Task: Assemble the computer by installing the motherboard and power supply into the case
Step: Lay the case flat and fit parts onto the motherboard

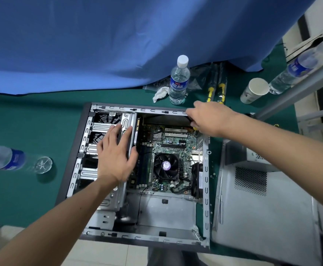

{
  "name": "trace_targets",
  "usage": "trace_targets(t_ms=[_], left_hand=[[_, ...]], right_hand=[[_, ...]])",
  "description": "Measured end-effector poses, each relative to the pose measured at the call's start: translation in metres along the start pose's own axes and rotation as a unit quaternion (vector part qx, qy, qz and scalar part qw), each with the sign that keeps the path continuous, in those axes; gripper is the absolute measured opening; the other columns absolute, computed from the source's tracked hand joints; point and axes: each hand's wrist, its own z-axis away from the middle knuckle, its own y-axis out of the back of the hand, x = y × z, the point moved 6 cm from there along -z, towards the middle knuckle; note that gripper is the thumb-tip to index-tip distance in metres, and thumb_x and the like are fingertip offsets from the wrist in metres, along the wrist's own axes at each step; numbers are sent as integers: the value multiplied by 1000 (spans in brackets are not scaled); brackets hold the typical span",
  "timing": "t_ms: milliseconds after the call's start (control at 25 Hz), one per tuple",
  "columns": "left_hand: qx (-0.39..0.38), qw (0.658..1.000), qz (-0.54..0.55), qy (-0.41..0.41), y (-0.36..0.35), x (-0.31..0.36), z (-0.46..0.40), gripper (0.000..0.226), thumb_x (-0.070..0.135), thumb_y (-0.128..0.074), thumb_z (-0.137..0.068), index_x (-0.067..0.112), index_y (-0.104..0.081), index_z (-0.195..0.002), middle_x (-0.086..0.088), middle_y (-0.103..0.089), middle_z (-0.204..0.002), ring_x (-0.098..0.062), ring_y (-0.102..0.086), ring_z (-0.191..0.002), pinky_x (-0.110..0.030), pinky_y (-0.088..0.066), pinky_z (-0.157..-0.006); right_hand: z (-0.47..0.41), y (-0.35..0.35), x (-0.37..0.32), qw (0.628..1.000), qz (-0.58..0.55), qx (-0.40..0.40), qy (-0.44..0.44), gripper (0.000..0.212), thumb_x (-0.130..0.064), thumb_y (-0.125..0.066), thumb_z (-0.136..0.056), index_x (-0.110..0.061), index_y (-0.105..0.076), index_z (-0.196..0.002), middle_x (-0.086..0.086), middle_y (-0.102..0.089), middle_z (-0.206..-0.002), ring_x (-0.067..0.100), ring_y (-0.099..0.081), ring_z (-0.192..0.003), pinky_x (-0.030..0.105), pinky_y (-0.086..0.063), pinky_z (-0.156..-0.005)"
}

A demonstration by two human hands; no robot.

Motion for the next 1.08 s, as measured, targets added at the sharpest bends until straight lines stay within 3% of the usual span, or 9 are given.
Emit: trace_targets(t_ms=[120,200,280,400,520,640,720,920,1080], left_hand=[[2,1000,0,-2,-1,0,2,62,48,-34,-90,29,-35,-149,-5,-25,-156,-23,-20,-145,-50,-22,-112],[6,1000,-1,-4,0,1,2,62,47,-34,-90,27,-37,-148,-6,-27,-155,-24,-21,-144,-51,-25,-111],[9,1000,3,-3,1,1,1,62,47,-35,-89,27,-38,-148,-7,-28,-155,-25,-23,-143,-53,-27,-110],[5,1000,-1,-7,-1,1,0,61,47,-35,-89,27,-37,-147,-6,-27,-155,-25,-23,-143,-53,-28,-110],[5,1000,-1,-6,-1,1,1,61,47,-35,-89,27,-37,-147,-5,-26,-155,-25,-22,-143,-53,-28,-109],[9,1000,4,-5,0,1,2,61,47,-35,-89,28,-37,-147,-5,-27,-155,-25,-23,-143,-54,-29,-109],[9,1000,5,-7,0,2,1,61,47,-35,-90,28,-37,-147,-5,-26,-154,-25,-24,-143,-54,-29,-109],[7,1000,5,-7,0,2,1,61,47,-35,-89,28,-37,-147,-4,-26,-154,-24,-23,-143,-53,-28,-110],[9,1000,5,-6,1,0,1,61,47,-34,-90,28,-37,-147,-5,-26,-154,-25,-24,-143,-54,-29,-110]], right_hand=[[5,-4,-4,998,52,32,-26,39,-42,-31,-106,-11,-53,-112,12,-61,-105,32,-61,-82,36,-40,-60],[1,-6,-4,999,-19,-13,-35,27,-34,-39,-103,-12,-45,-118,17,-47,-121,31,-55,-77,37,-39,-60],[-3,-2,2,998,-56,-39,-14,23,-19,-47,-96,-14,-44,-119,15,-39,-116,29,-53,-76,35,-38,-59],[3,4,4,999,41,27,-4,23,-30,-46,-102,-11,-55,-112,9,-56,-99,33,-62,-87,34,-36,-60],[2,1,-2,994,92,25,-44,40,-40,-32,-106,-8,-54,-112,12,-60,-109,30,-58,-83,36,-37,-59],[-5,0,2,998,-2,-31,-48,22,-24,-44,-101,-7,-48,-114,14,-39,-119,28,-43,-80,36,-33,-57],[-3,1,2,1000,9,-18,-12,19,-14,-48,-96,-9,-47,-115,10,-38,-104,26,-41,-73,32,-25,-50],[3,0,-1,995,68,39,-63,37,-42,-31,-106,-9,-50,-108,10,-59,-100,25,-44,-66,35,-33,-53],[-1,-1,6,996,-67,-29,-42,16,-17,-48,-96,-17,-38,-109,12,-35,-111,25,-47,-64,34,-31,-50]])
